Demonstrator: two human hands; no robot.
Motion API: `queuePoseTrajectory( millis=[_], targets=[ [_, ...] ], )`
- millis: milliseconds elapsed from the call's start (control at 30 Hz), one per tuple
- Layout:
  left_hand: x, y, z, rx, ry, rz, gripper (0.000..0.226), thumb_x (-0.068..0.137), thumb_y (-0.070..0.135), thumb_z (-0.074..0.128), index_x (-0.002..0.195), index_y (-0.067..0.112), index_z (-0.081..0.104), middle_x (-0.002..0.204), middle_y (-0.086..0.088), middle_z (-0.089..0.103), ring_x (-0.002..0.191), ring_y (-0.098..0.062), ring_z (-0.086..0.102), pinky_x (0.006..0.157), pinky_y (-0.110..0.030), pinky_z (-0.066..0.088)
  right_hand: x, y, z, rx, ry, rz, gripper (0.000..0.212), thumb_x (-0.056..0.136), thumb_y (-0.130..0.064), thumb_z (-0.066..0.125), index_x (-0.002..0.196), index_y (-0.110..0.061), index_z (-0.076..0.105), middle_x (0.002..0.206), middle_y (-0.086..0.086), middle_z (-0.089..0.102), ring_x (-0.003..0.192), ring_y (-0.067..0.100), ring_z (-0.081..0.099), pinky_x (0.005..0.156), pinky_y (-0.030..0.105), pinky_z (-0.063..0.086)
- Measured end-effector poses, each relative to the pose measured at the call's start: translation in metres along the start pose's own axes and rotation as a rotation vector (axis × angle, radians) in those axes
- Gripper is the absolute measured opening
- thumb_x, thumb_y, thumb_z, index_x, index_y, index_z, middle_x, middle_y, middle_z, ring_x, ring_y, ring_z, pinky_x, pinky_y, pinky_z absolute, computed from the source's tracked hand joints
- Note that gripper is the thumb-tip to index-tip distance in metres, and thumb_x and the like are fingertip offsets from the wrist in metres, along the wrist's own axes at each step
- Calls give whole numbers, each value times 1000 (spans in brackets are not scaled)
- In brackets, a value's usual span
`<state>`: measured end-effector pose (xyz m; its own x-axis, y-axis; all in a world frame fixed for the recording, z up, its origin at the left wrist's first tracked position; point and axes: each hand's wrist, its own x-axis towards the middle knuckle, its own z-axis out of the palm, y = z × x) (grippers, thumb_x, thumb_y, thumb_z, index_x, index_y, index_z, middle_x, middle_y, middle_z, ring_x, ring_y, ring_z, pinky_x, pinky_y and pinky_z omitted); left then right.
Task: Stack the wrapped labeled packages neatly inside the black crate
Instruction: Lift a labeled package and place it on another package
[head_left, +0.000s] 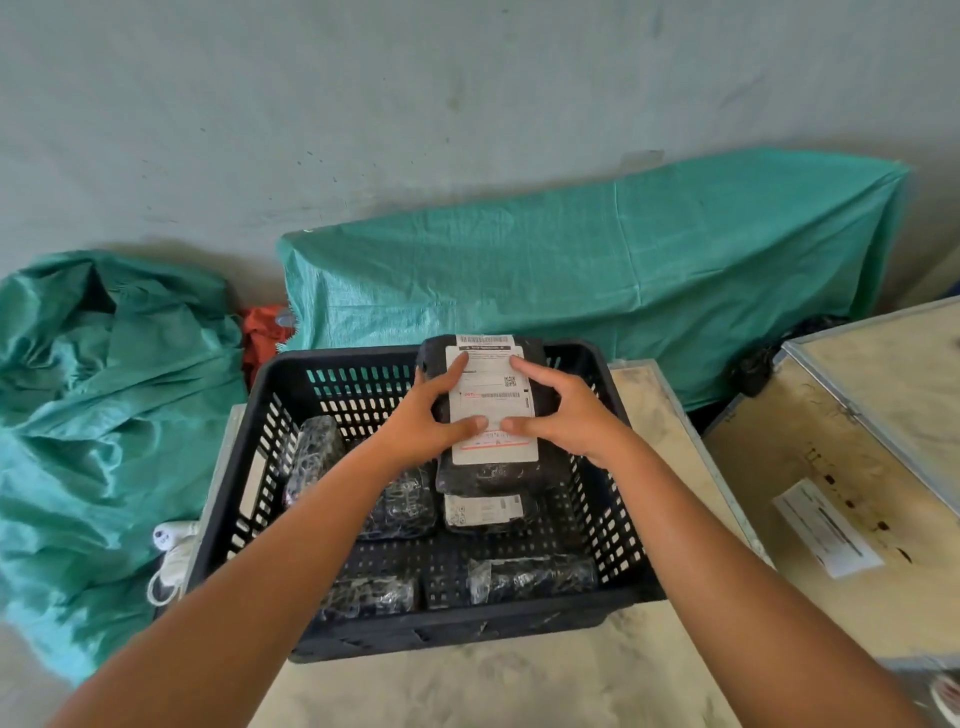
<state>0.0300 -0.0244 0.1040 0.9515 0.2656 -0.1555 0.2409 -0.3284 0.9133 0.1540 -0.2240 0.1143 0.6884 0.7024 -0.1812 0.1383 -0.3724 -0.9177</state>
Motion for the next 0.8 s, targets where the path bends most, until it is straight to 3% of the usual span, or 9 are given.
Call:
queuePoseTrajectory(
  millis=[67, 133, 200, 333, 467, 533, 600, 700, 800],
  targets=[
    [9, -18, 8, 36, -29, -72, 96, 81, 37, 81, 157, 46, 22, 166, -6, 17, 153, -25, 18, 119, -50, 30, 8, 12, 7, -74, -32, 36, 96, 75, -19, 92, 156, -31, 42, 157, -6, 41, 139, 9, 39, 109, 28, 43],
    [18, -38, 15, 61, -67, -137, 97, 83, 37, 80, 157, 47, 19, 165, -8, 18, 144, -26, 36, 112, -44, 42, 17, 29, 14, -115, -63, 84, 100, 75, -16, 91, 158, -26, 37, 160, -3, 38, 134, 6, 36, 106, 24, 39],
    [25, -57, 22, 91, -123, -197, 97, 84, 37, 80, 158, 45, 17, 164, -9, 18, 140, -28, 41, 107, -43, 47, 24, 48, 22, -115, -84, 148, 102, 74, -13, 92, 159, -25, 36, 161, -1, 38, 132, 7, 36, 102, 23, 39],
    [33, -88, 37, 154, -121, -241, 97, 84, 39, 79, 159, 41, 18, 167, -12, 9, 147, -31, 31, 115, -46, 38, 38, 78, 33, -127, -77, 216, 104, 71, -13, 93, 158, -25, 37, 159, 0, 41, 134, 8, 39, 102, 23, 40],
    [40, -107, 50, 323, -11, -270, 86, 85, 32, 78, 158, 28, 32, 167, -21, 1, 153, -35, 15, 118, -42, 26, 54, 97, 46, -256, -107, 299, 106, 75, -18, 91, 160, -29, 30, 165, 8, 29, 149, 30, 34, 118, 41, 35],
    [44, -112, 55, 376, -40, -284, 89, 85, 34, 78, 159, 24, 29, 166, -24, 1, 152, -36, 19, 117, -40, 28, 57, 104, 54, -336, -121, 331, 108, 75, -20, 91, 161, -32, 27, 170, 12, 12, 154, 34, 22, 123, 44, 27],
    [47, -112, 59, 421, -74, -291, 90, 87, 33, 75, 160, 23, 23, 166, -24, -1, 148, -37, 30, 115, -36, 32, 59, 107, 57, -340, -112, 335, 108, 75, -19, 91, 161, -33, 27, 171, 12, 7, 155, 34, 18, 124, 44, 25],
    [47, -108, 60, 426, -100, -315, 90, 90, 30, 72, 161, 23, 17, 165, -26, -9, 147, -40, 30, 114, -36, 35, 55, 102, 52, -357, -129, 340, 105, 77, -18, 89, 161, -32, 27, 171, 14, 9, 155, 35, 19, 123, 42, 25],
    [39, -99, 57, 453, -113, -331, 92, 90, 32, 71, 162, 23, 15, 162, -26, -21, 151, -45, 11, 119, -42, 24, 44, 86, 38, -419, -196, 321, 103, 79, -23, 88, 162, -24, 28, 168, 10, 25, 151, 30, 29, 119, 39, 27]
  ],
)
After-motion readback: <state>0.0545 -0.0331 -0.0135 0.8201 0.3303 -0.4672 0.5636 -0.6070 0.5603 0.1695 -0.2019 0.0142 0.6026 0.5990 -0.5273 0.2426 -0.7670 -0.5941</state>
